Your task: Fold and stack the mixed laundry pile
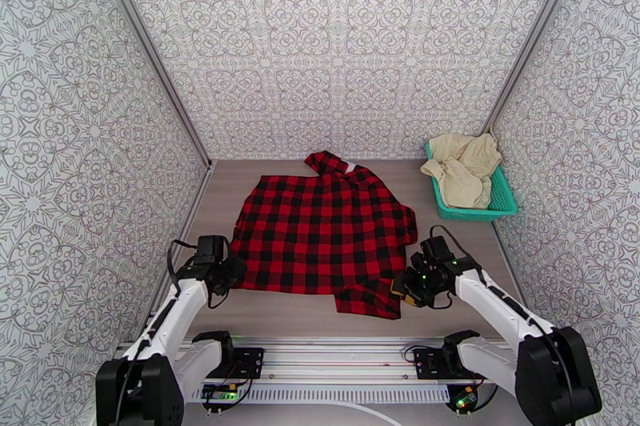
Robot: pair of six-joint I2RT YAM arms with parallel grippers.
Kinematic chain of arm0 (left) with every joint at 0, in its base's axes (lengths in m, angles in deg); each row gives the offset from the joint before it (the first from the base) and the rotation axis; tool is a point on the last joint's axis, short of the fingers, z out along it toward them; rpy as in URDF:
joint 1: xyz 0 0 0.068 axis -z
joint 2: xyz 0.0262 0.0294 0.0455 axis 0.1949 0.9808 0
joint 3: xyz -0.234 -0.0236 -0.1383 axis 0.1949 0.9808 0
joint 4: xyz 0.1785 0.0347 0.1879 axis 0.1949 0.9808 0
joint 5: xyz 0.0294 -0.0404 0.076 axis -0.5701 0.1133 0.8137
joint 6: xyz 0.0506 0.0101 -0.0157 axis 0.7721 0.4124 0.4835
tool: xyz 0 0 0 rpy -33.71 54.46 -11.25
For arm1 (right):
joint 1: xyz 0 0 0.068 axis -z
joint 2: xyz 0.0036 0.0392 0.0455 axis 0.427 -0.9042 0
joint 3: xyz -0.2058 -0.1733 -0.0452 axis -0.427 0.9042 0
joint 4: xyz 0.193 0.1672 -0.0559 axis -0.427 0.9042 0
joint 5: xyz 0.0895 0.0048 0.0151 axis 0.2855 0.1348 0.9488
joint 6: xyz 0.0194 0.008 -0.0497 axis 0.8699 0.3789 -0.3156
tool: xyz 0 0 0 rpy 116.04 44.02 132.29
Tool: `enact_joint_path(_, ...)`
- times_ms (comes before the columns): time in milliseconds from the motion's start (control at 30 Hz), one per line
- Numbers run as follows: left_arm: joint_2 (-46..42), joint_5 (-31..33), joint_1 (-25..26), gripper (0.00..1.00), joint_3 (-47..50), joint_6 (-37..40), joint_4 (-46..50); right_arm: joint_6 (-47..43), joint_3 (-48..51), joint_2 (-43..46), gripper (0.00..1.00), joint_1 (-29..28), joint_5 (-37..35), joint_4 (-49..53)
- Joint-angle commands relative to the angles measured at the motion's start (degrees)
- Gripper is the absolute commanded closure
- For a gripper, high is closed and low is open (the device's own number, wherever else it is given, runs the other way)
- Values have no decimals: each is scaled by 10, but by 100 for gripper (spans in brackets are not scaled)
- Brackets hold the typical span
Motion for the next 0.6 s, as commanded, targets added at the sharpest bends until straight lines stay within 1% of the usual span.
enact_joint_path(0, 16, 3, 2, 43, 20, -6, -3, 5, 28, -10, 56, -3, 7, -25)
enact_joint_path(133, 37, -1, 4, 43, 28, -10, -30, 9, 41, -35, 57, -3, 19, -59)
enact_joint_path(267, 58, -7, 4, 52, 47, -20, -82, 15, 46, -52, 59, -3, 15, -91)
enact_joint_path(333, 70, -6, 5, 60, 47, -20, -97, 25, 52, -62, 61, -3, 19, -114)
enact_joint_path(433, 69, 0, 5, 79, 42, -18, -95, 36, 55, -68, 65, -3, 20, -133)
enact_joint_path(533, 47, 0, 5, 94, 40, -17, -76, 40, 55, -63, 70, -3, 19, -134)
enact_joint_path(567, 38, -1, 6, 98, 41, -15, -71, 42, 56, -60, 72, -3, 18, -134)
